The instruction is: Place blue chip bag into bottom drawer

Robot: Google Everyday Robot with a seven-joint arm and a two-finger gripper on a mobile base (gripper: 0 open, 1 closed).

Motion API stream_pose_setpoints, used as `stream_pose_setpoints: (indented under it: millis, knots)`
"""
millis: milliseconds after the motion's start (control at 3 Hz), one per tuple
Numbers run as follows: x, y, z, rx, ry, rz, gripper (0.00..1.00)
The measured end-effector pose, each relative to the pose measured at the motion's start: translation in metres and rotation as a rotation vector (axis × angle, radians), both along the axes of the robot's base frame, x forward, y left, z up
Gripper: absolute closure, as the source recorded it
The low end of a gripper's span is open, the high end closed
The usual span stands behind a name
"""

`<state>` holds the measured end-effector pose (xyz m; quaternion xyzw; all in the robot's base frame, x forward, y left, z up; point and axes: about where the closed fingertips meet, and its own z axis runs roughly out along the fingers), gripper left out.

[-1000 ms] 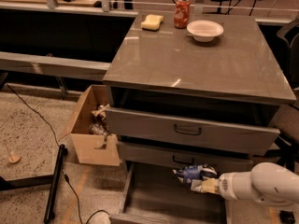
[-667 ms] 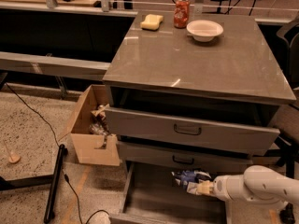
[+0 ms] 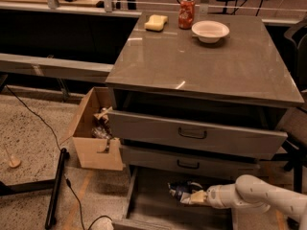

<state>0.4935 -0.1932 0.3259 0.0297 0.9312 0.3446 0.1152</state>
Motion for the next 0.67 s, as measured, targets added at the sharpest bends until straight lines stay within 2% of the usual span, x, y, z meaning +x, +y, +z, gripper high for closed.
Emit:
stream_pose_setpoints:
  millis: [333,667]
  knots:
    - [-0.026,0.018,-0.080,0.066,0.093,-0.005,1.00]
    - [-0.048,0.029,-0.133,0.089,0.156,-0.043,0.77]
